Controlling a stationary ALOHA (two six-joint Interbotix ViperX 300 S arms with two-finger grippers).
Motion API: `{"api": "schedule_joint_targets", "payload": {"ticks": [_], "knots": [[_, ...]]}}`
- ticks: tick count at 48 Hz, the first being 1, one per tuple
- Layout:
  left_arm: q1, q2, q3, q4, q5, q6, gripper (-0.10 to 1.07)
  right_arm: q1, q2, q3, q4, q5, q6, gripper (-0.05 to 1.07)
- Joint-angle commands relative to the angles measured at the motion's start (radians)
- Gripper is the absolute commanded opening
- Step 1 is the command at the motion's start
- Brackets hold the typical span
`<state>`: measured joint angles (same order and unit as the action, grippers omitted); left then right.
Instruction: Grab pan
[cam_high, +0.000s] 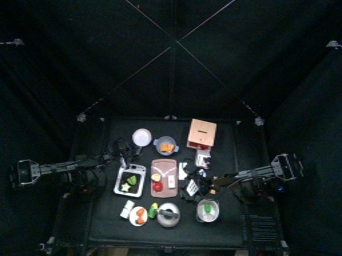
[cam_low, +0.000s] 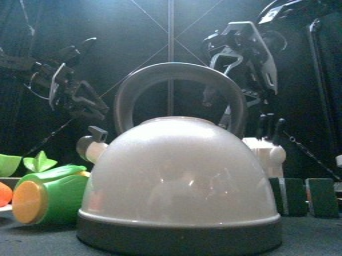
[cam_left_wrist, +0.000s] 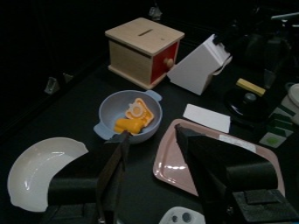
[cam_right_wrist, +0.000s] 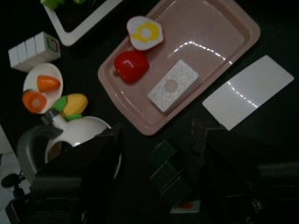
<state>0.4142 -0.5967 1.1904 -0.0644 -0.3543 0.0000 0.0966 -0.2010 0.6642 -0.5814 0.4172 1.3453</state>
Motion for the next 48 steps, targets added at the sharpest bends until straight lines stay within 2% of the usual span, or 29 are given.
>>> {"api": "schedule_joint_targets", "payload": {"ticks": [1, 13, 24, 36, 48], "knots": [[0.02, -0.002, -0.008, -0.002, -0.011, 0.0, 0.83, -0.034, -0.005, -0.046, -0.006, -0.008, 0.0, 0.94], [0.074, -0.002, 0.009, -0.025, -0.009, 0.002, 0.83, -0.123, 0.023, -0.101, -0.069, -0.049, -0.009, 0.94], [0.209, 0.038, -0.003, -0.038, 0.012, 0.003, 0.83, -0.176, 0.031, -0.104, -0.124, -0.11, -0.009, 0.94], [0.359, 0.219, -0.114, -0.035, 0.1, 0.005, 0.83, -0.195, 0.032, -0.095, -0.19, -0.153, -0.009, 0.94], [0.43, 0.436, -0.212, 0.038, 0.132, 0.011, 0.83, -0.201, 0.031, -0.092, -0.218, -0.183, -0.009, 0.94]]}}
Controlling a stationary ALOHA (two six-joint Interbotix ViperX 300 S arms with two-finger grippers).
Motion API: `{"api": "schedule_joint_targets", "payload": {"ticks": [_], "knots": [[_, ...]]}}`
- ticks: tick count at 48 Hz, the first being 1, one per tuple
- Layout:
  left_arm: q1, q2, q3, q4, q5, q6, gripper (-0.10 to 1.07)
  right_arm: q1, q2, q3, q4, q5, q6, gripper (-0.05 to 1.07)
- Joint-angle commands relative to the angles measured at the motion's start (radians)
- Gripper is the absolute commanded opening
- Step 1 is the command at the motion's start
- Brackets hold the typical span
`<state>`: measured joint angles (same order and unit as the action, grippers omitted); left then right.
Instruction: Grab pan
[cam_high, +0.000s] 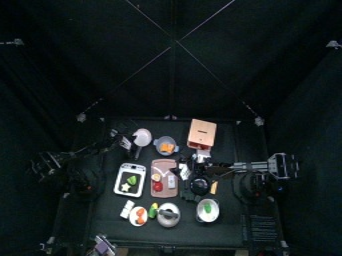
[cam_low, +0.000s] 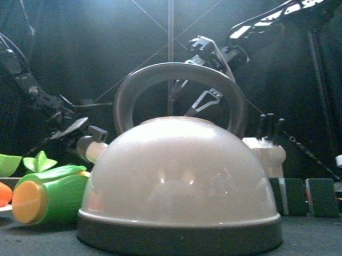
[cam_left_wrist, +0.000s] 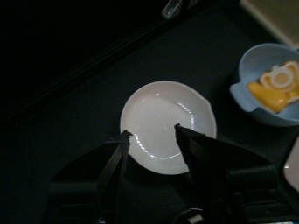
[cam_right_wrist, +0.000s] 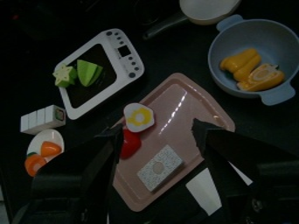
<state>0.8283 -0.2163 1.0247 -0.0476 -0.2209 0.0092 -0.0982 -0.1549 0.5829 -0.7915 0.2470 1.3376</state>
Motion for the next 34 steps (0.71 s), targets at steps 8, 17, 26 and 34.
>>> {"api": "schedule_joint_targets", "payload": {"ticks": [8, 17, 26, 34], "knots": [[0.043, 0.137, -0.087, 0.029, -0.006, 0.002, 0.83, -0.006, -0.015, 0.003, -0.009, -0.014, 0.002, 0.94], [0.051, 0.199, -0.13, 0.04, 0.002, 0.002, 0.83, -0.006, -0.015, 0.012, -0.009, -0.014, 0.002, 0.94], [0.057, 0.249, -0.15, 0.041, 0.008, 0.002, 0.83, -0.006, -0.015, 0.014, -0.009, -0.014, -0.002, 0.94], [0.072, 0.272, -0.158, 0.038, 0.008, 0.002, 0.81, -0.006, -0.015, 0.017, -0.009, -0.014, -0.002, 0.94]]}}
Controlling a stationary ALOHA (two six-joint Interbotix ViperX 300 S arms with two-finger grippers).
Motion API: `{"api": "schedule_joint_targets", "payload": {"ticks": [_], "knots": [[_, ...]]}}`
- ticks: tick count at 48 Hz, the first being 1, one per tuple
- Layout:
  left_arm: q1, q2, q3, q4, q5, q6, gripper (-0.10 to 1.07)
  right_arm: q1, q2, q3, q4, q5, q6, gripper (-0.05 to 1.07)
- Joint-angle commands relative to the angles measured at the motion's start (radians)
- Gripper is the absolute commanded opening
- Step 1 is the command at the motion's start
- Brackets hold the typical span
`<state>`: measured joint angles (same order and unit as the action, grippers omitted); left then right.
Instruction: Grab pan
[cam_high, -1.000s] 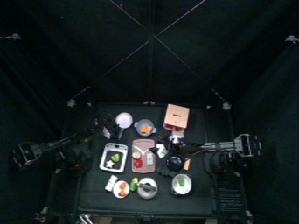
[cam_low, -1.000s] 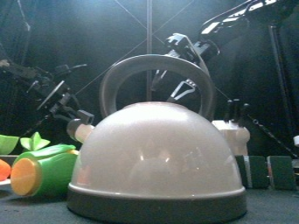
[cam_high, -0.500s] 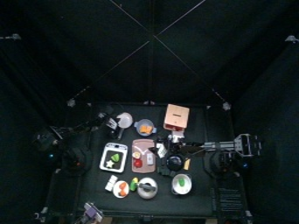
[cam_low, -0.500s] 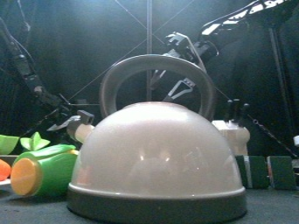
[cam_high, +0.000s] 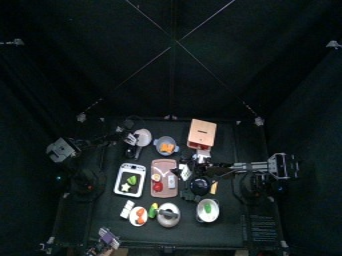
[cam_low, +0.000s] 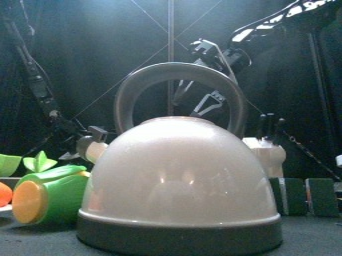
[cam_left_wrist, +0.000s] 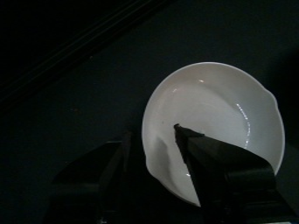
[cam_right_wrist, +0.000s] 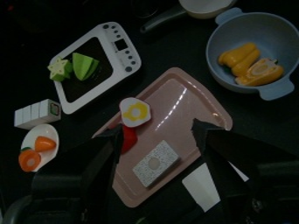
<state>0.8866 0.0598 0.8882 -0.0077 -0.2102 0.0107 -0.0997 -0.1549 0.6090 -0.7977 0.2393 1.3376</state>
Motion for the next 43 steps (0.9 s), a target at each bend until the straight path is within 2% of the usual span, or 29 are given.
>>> {"api": "schedule_joint_targets", "payload": {"ticks": [1, 8, 17, 23, 31, 43], "knots": [[0.015, -0.003, -0.021, -0.002, -0.005, 0.0, 0.8, -0.005, -0.015, -0.009, -0.003, -0.006, -0.002, 0.94], [0.026, -0.008, -0.02, -0.002, -0.003, 0.0, 0.71, -0.005, -0.015, -0.008, -0.003, -0.006, -0.002, 0.94], [0.031, -0.005, -0.029, 0.0, 0.023, 0.0, 0.51, -0.005, -0.014, -0.006, -0.003, -0.006, -0.002, 0.94], [0.035, -0.006, -0.037, 0.002, 0.049, 0.0, 0.42, -0.005, -0.015, -0.006, -0.003, -0.006, -0.003, 0.94], [0.034, -0.037, -0.04, -0.002, 0.052, 0.0, 0.4, -0.006, -0.017, -0.006, -0.003, -0.006, -0.003, 0.94], [0.029, -0.158, -0.04, -0.002, 0.115, 0.0, 0.4, -0.017, -0.017, -0.008, 0.0, -0.006, 0.006, 0.94]]}}
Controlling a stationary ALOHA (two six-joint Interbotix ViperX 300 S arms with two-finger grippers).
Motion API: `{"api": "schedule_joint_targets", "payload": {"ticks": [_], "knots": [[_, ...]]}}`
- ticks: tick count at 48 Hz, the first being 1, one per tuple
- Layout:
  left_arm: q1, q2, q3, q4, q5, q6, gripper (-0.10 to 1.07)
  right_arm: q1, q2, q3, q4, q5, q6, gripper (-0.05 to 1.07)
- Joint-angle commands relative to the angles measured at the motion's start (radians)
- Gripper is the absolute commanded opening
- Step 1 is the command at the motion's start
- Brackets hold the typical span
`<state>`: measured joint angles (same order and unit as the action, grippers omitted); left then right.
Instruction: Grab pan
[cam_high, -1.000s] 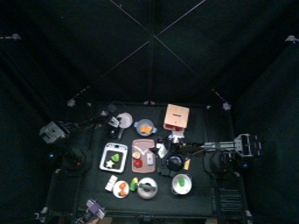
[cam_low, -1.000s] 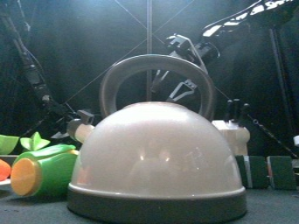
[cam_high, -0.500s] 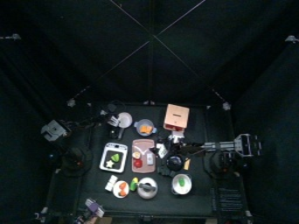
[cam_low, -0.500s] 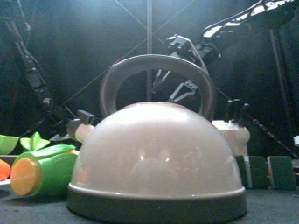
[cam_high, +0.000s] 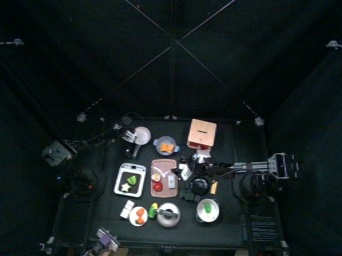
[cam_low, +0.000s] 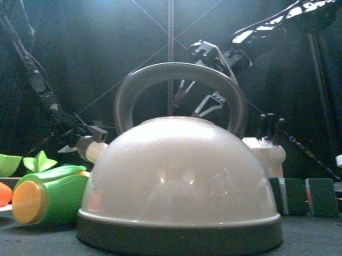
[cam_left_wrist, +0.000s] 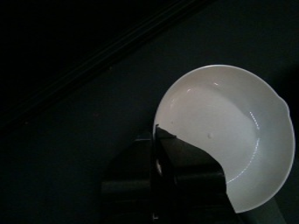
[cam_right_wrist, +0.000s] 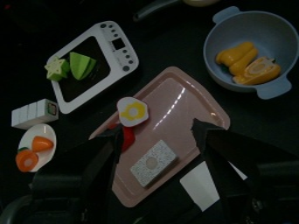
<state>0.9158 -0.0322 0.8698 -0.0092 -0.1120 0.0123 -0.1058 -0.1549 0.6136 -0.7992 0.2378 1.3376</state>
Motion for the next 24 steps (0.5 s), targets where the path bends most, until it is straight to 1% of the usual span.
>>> {"api": "schedule_joint_targets", "payload": {"ticks": [1, 4, 13, 19, 24], "knots": [[0.0, -0.071, -0.021, 0.0, 0.02, -0.002, 0.4, -0.012, -0.017, -0.012, 0.003, -0.005, 0.006, 0.94], [-0.017, -0.104, -0.018, -0.002, 0.023, -0.003, 0.4, -0.015, -0.017, -0.012, 0.005, -0.005, 0.008, 0.94], [-0.103, -0.172, -0.015, -0.005, 0.02, -0.003, 0.4, -0.031, -0.014, -0.015, 0.012, -0.005, 0.008, 0.94], [-0.155, -0.193, -0.017, -0.008, 0.017, -0.003, 0.4, -0.048, -0.008, -0.017, 0.014, -0.005, 0.009, 0.94], [-0.178, -0.206, -0.015, -0.008, 0.015, -0.003, 0.4, -0.06, 0.0, -0.021, 0.015, -0.005, 0.011, 0.94]]}}
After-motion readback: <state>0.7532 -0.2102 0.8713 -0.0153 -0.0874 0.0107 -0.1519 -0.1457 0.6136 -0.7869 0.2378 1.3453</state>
